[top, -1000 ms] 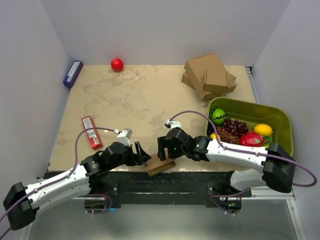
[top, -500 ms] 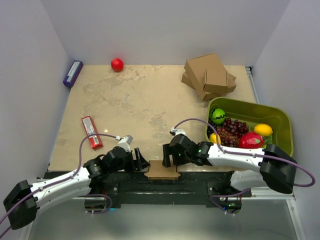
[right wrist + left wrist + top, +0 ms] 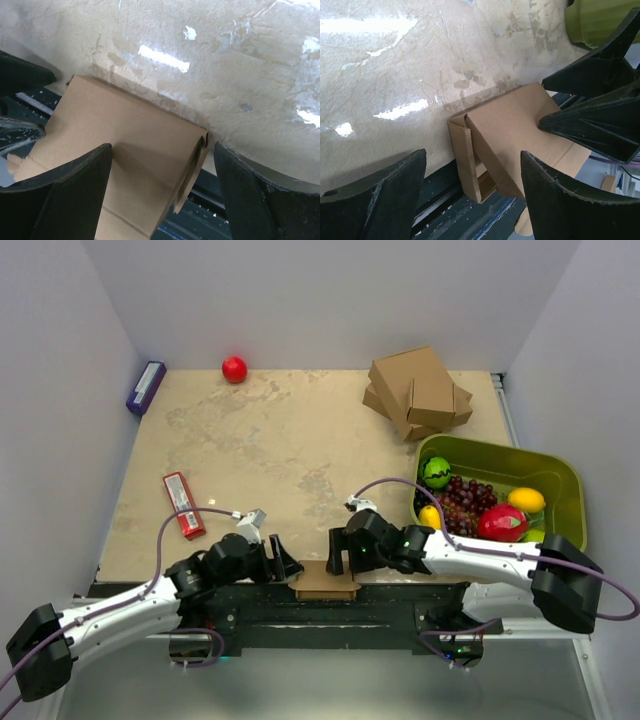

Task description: Fold the paper box

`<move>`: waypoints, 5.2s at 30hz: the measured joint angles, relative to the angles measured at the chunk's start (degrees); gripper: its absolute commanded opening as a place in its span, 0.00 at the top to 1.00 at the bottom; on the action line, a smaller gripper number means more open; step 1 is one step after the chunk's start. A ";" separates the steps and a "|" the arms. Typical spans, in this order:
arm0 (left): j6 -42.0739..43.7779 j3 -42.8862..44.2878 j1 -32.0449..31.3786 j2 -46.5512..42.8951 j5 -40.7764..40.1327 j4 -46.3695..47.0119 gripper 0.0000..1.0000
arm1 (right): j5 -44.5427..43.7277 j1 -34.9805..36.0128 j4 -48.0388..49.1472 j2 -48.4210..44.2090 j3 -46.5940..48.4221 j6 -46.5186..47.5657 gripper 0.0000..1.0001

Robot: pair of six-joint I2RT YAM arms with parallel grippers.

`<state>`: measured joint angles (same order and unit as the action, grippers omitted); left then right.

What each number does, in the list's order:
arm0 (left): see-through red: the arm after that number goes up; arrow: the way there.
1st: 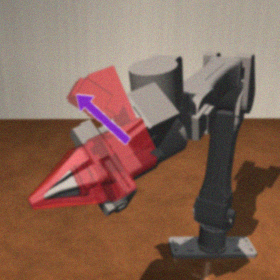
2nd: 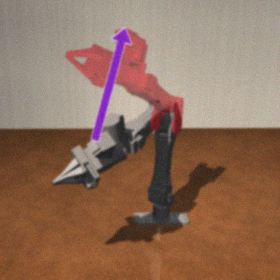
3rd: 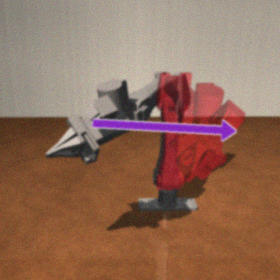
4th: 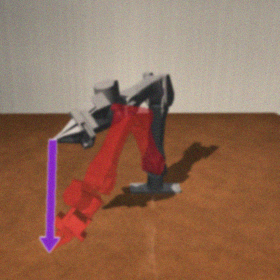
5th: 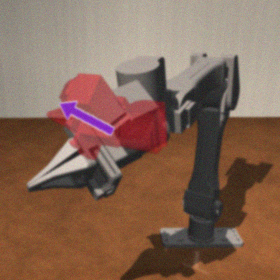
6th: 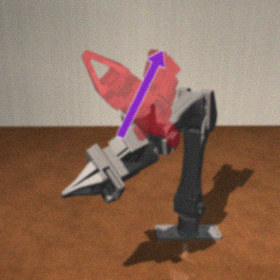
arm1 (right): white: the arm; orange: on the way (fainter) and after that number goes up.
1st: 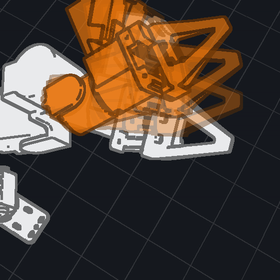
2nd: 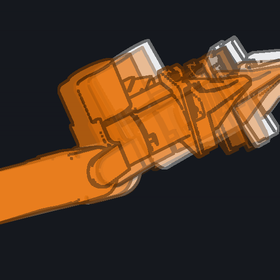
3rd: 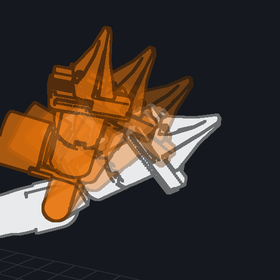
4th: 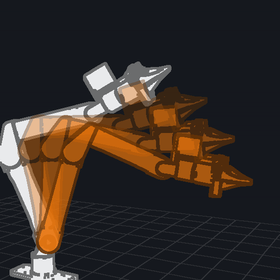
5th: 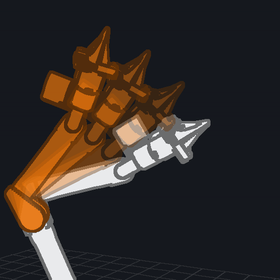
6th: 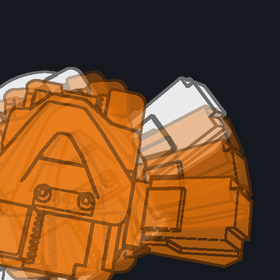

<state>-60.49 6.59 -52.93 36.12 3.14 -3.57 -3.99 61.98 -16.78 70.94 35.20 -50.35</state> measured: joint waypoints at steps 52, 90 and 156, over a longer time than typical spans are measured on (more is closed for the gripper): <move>0.11 -3.69 -1.97 8.04 2.03 12.52 0.67 | 5.79 0.11 8.26 -5.97 -11.50 -11.52 0.64; 23.34 13.03 18.86 23.23 4.81 13.44 0.25 | 0.98 -11.67 9.92 16.74 14.73 8.90 0.16; 16.24 4.22 30.82 32.50 19.32 30.53 0.17 | 29.40 -28.00 35.71 25.09 2.91 5.35 1.00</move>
<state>-44.25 10.81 -22.11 68.62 22.46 26.96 25.41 33.98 18.94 96.03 38.11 -44.99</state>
